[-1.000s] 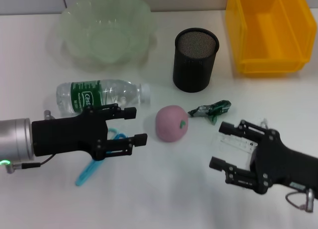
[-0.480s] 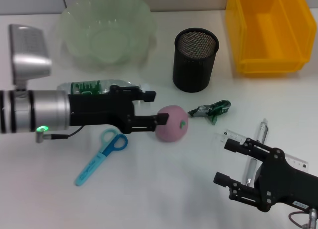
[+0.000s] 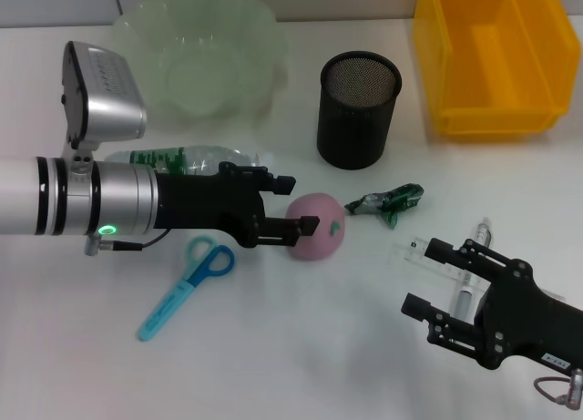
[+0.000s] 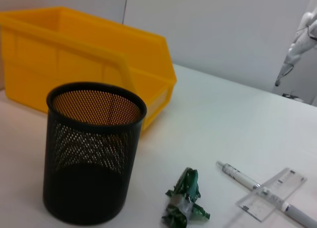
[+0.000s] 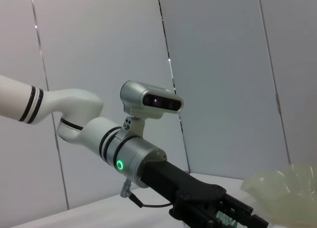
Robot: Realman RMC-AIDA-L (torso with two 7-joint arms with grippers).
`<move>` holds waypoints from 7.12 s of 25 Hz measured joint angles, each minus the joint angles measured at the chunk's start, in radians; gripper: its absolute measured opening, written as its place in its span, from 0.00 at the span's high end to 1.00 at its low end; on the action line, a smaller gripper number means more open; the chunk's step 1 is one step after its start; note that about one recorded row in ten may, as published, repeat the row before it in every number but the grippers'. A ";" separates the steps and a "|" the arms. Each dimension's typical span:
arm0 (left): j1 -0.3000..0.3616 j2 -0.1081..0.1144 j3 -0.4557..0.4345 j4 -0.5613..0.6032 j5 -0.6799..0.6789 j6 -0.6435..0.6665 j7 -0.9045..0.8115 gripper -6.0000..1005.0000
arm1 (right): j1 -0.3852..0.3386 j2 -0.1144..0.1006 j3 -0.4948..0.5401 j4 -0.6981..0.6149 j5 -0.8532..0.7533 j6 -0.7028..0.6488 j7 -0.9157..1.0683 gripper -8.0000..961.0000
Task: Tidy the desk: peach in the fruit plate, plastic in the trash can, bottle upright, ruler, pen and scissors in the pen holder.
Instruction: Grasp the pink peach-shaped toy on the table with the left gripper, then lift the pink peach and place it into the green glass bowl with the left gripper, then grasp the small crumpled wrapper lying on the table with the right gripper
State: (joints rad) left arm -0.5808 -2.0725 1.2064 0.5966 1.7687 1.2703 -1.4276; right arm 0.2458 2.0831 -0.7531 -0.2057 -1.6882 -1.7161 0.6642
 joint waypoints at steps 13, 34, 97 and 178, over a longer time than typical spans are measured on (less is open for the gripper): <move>-0.035 -0.008 0.064 -0.081 -0.028 -0.097 0.007 0.32 | 0.015 0.002 -0.001 0.000 0.000 0.003 0.001 0.23; -0.037 -0.008 0.119 -0.108 -0.110 -0.158 0.004 0.51 | 0.023 0.002 0.000 0.014 0.000 0.015 0.003 0.23; -0.079 -0.008 -0.024 -0.117 -0.574 -0.609 0.326 0.63 | 0.116 0.002 0.062 0.090 0.004 0.041 -0.005 0.24; 0.165 0.008 -0.034 0.065 -0.005 0.296 0.119 0.46 | 0.475 0.002 -0.438 -0.742 -0.769 0.379 1.323 0.24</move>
State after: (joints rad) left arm -0.4160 -2.0648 1.1720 0.6612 1.7642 1.5661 -1.3084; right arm 0.7208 2.0847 -1.1913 -0.9482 -2.4574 -1.3375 1.9868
